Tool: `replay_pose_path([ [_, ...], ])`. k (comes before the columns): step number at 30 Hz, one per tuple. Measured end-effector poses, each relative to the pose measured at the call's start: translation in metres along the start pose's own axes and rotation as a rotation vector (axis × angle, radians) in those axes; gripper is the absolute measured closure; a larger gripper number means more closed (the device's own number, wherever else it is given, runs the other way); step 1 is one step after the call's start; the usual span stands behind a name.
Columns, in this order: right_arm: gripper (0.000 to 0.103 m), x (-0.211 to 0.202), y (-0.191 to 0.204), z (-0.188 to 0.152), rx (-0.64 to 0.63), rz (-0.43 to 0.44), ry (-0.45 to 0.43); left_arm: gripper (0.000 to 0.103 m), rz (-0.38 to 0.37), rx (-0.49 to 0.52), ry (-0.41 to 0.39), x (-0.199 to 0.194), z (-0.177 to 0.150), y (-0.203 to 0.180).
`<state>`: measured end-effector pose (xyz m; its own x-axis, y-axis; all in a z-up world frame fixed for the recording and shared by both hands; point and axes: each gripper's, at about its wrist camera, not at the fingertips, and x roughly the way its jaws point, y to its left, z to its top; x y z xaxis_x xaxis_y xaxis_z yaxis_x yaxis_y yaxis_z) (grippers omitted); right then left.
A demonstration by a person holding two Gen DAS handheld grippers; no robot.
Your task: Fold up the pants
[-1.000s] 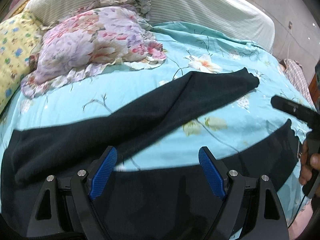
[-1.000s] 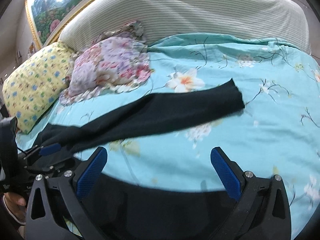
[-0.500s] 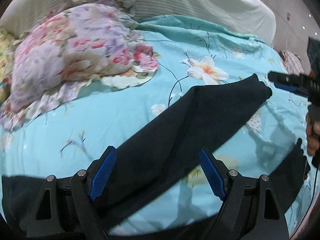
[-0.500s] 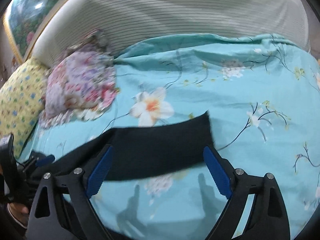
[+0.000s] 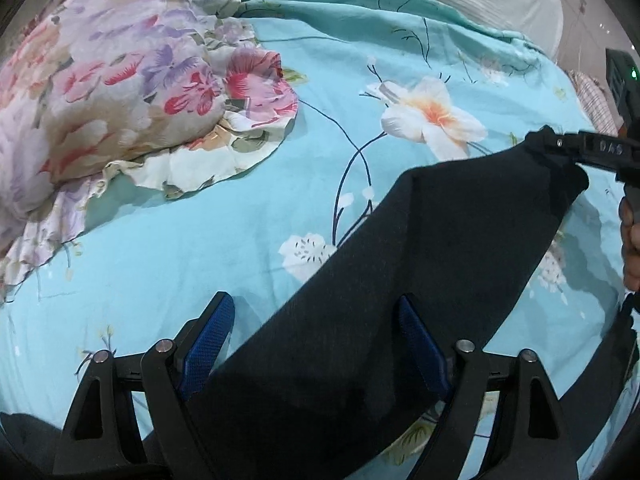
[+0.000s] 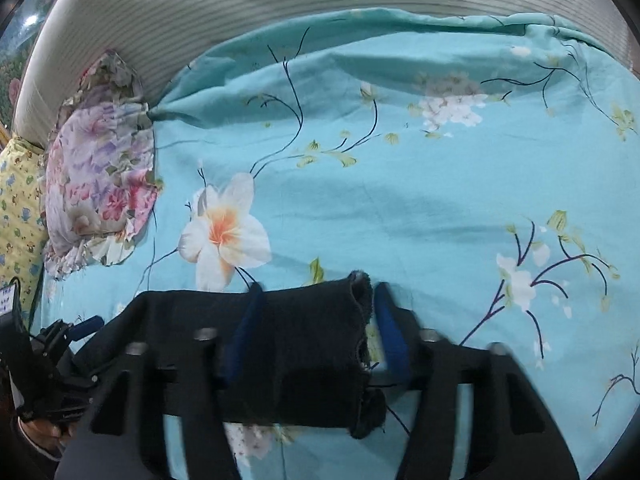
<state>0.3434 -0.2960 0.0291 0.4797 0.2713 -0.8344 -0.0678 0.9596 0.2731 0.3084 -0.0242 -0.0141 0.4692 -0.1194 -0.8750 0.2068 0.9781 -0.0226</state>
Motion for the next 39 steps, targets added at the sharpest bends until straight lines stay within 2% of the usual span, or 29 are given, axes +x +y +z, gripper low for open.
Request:
replay_pose_path([
  [1, 0.074, 0.000, 0.000, -0.001, -0.003, -0.006, -0.002, 0.046, -0.012, 0.010, -0.003, -0.001, 0.000, 0.000],
  [2, 0.085, -0.002, 0.000, -0.001, -0.002, -0.008, -0.008, 0.066, -0.035, 0.027, -0.001, -0.002, 0.000, -0.001],
  [3, 0.088, -0.004, 0.000, -0.002, -0.001, -0.011, -0.016, 0.080, -0.047, 0.040, 0.003, -0.004, 0.001, -0.001],
  [5, 0.092, -0.009, -0.002, -0.002, 0.007, 0.000, -0.031, 0.092, -0.040, 0.067, -0.006, -0.013, -0.002, -0.004],
  [13, 0.095, -0.055, -0.004, -0.016, 0.031, 0.074, -0.098, 0.095, -0.160, 0.079, -0.091, -0.080, -0.037, -0.014],
  [21, 0.096, -0.105, -0.012, -0.069, 0.025, 0.130, -0.128, 0.095, -0.217, 0.076, -0.159, -0.142, -0.091, -0.042],
  [29, 0.096, -0.139, -0.017, -0.131, -0.023, 0.111, -0.147, 0.095, -0.227, 0.083, -0.146, -0.149, -0.147, -0.063],
  [39, 0.096, -0.162, -0.034, -0.189, 0.033, 0.144, -0.196, 0.095, -0.216, 0.115, -0.162, -0.147, -0.189, -0.077],
])
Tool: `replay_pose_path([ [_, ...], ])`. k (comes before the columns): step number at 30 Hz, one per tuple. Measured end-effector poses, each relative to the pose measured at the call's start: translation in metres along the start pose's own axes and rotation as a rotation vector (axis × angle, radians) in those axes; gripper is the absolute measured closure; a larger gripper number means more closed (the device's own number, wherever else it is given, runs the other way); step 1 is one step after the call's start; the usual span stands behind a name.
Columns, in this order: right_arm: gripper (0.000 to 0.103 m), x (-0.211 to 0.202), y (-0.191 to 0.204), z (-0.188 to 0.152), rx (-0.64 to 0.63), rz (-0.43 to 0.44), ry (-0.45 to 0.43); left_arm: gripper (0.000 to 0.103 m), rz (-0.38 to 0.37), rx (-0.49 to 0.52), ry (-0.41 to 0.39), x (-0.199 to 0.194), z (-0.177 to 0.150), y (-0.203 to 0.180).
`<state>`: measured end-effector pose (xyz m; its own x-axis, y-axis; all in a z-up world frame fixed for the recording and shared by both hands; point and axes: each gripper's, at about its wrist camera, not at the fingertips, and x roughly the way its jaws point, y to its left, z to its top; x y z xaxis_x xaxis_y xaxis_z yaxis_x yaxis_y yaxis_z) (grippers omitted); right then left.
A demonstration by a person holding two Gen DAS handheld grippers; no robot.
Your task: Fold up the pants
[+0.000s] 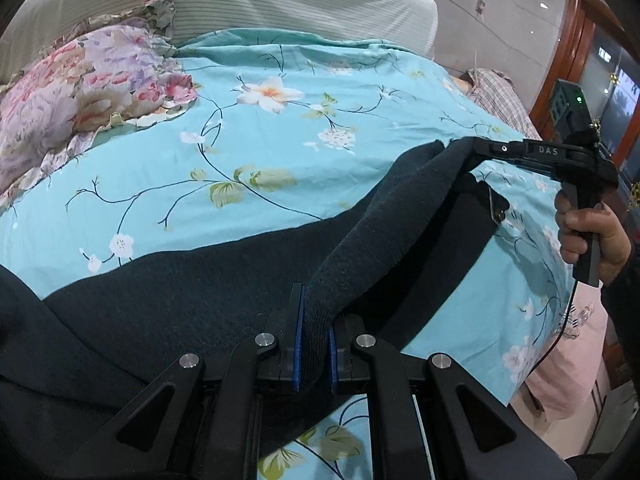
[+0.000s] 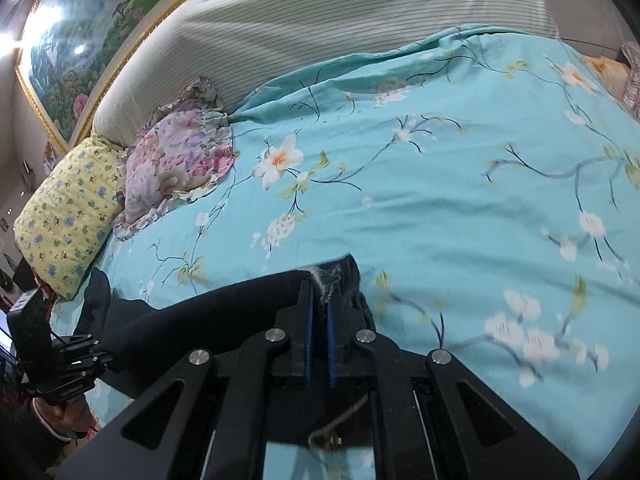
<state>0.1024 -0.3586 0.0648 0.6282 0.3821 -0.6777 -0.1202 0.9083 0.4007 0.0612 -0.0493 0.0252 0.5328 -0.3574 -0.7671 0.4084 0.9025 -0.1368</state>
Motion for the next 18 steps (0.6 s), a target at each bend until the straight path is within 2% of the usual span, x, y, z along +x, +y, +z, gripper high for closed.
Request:
replay_pose_path([
  [8, 0.097, -0.009, -0.011, -0.034, 0.038, -0.032, 0.012, 0.094, 0.006, 0.043, 0.002, 0.009, -0.015, -0.007],
  [15, 0.098, -0.010, -0.017, -0.051, 0.056, -0.081, 0.022, 0.091, 0.020, 0.051, 0.023, 0.019, -0.021, -0.009],
  [16, 0.101, -0.011, -0.016, -0.053, 0.055, -0.090, 0.024, 0.091, 0.021, 0.053, 0.022, 0.018, -0.021, -0.009],
  [18, 0.101, -0.014, -0.015, -0.057, 0.054, -0.103, 0.023, 0.087, 0.018, 0.056, 0.028, 0.018, -0.022, -0.010],
])
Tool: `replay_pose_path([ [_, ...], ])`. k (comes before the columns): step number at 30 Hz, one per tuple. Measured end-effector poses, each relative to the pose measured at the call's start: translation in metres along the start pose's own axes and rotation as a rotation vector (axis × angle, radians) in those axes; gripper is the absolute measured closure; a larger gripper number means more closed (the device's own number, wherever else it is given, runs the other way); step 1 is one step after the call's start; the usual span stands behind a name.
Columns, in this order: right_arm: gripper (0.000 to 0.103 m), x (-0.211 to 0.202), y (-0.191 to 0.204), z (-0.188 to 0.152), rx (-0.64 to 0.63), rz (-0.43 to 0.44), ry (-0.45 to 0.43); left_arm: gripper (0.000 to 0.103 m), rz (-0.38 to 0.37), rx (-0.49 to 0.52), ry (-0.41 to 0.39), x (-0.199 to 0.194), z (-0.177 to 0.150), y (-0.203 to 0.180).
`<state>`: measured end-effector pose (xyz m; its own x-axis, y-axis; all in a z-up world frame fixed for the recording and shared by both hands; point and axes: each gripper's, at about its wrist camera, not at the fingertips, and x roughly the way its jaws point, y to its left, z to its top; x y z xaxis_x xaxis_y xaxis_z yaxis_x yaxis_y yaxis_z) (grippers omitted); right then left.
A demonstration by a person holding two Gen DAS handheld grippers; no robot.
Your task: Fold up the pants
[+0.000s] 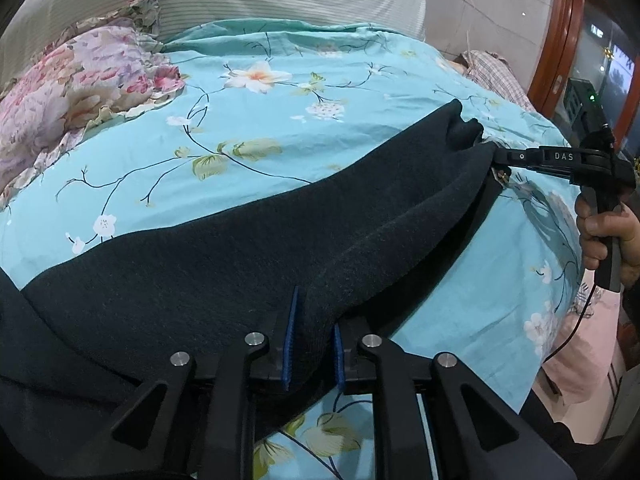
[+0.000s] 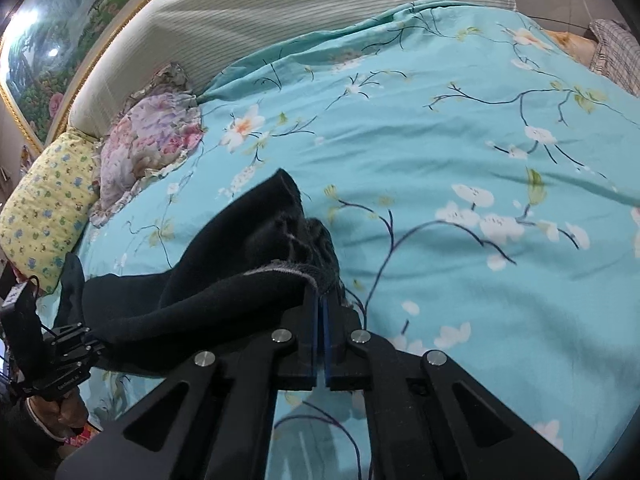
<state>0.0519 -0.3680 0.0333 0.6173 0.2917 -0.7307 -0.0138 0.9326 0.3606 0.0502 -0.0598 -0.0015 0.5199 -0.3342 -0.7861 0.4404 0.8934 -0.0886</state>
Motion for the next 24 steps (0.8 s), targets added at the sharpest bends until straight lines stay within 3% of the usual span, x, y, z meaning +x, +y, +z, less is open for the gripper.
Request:
replay_pose_path([
  [4, 0.100, -0.005, 0.002, -0.006, 0.001, 0.000, 0.005, 0.074, -0.010, -0.009, 0.017, 0.001, -0.004, -0.001],
  [5, 0.099, -0.006, 0.004, -0.006, 0.000, 0.003, 0.007, 0.064, -0.021, -0.015, 0.023, 0.000, -0.005, -0.001],
  [6, 0.099, -0.008, 0.005, -0.005, 0.001, -0.005, 0.008, 0.060, -0.029, -0.018, 0.022, -0.002, -0.005, -0.002],
  [10, 0.094, -0.021, 0.017, -0.003, -0.006, -0.074, -0.007, 0.045, -0.022, -0.041, 0.000, -0.015, -0.009, 0.001],
  [12, 0.075, -0.028, 0.022, -0.003, -0.004, -0.083, -0.026, 0.045, -0.026, -0.077, -0.009, -0.023, -0.010, 0.007],
  [13, 0.048, -0.032, 0.025, -0.003, -0.003, -0.077, -0.034, 0.045, -0.025, -0.099, -0.012, -0.027, -0.011, 0.011],
  [14, 0.032, -0.038, 0.030, -0.003, -0.004, -0.062, -0.059, 0.044, -0.018, -0.130, -0.016, -0.033, -0.012, 0.018],
  [17, 0.030, -0.047, 0.049, -0.004, -0.035, -0.023, -0.112, 0.042, 0.008, -0.211, -0.032, -0.047, -0.016, 0.036],
  [24, 0.030, -0.026, 0.103, -0.007, -0.110, 0.107, -0.063, 0.039, 0.109, -0.426, -0.032, -0.071, -0.025, 0.093],
])
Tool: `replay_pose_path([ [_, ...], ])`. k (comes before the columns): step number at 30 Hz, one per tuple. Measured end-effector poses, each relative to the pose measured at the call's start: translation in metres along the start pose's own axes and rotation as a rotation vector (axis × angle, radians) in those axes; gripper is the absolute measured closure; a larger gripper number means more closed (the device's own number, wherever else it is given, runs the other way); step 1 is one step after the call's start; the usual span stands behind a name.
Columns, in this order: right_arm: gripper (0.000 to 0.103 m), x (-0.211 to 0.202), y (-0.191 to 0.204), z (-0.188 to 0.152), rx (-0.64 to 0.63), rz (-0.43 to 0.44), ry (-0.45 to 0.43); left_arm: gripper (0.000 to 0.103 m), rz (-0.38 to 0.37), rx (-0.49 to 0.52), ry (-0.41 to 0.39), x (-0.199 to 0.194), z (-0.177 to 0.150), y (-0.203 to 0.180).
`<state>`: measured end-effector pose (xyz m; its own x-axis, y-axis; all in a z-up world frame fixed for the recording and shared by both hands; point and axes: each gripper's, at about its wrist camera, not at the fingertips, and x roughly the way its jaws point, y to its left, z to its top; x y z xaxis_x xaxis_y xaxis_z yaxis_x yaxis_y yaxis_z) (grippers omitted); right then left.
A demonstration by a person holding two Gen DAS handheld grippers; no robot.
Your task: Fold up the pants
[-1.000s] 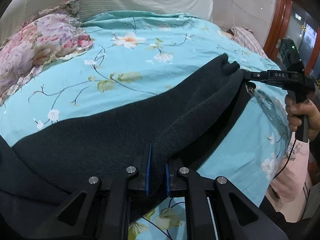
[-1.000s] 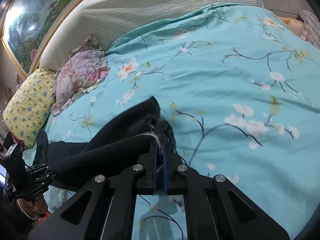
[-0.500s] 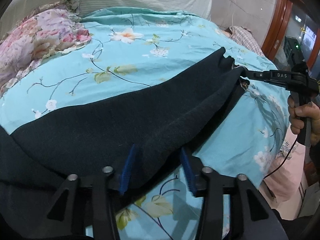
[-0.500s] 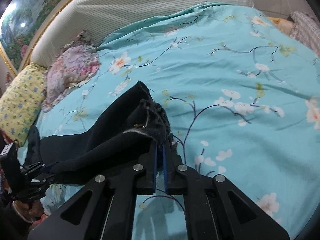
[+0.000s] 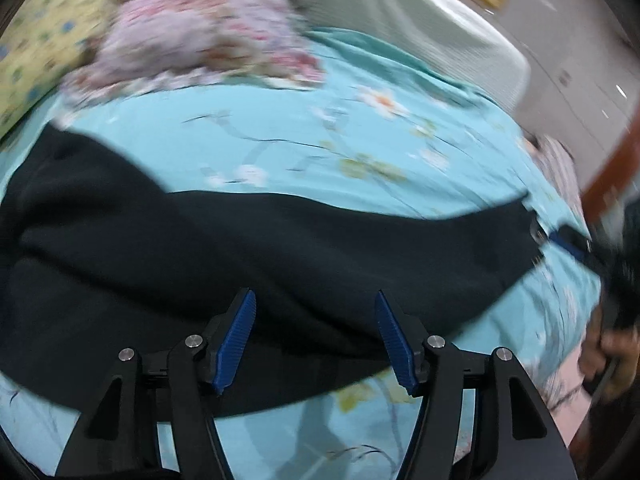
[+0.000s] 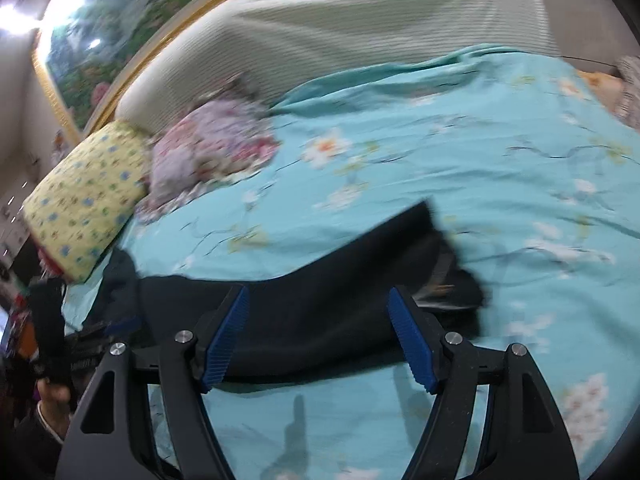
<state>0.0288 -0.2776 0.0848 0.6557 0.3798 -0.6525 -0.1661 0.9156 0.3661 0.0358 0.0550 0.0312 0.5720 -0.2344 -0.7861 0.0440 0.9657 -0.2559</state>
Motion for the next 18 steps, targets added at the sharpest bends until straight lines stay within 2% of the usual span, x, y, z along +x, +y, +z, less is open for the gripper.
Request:
replay_pose_path([
  [6, 0.030, 0.030, 0.044, -0.008, -0.069, 0.087, 0.057, 0.035, 0.112, -0.134, 0.019, -0.007, 0.018, 0.049],
  [12, 0.030, 0.056, 0.085, -0.013, -0.134, 0.169, 0.103, 0.033, 0.155, -0.176, 0.008, -0.016, 0.034, 0.077],
  [18, 0.030, 0.073, 0.127, -0.016, -0.211, 0.261, 0.138, 0.031, 0.210, -0.213, 0.034, -0.015, 0.070, 0.101],
])
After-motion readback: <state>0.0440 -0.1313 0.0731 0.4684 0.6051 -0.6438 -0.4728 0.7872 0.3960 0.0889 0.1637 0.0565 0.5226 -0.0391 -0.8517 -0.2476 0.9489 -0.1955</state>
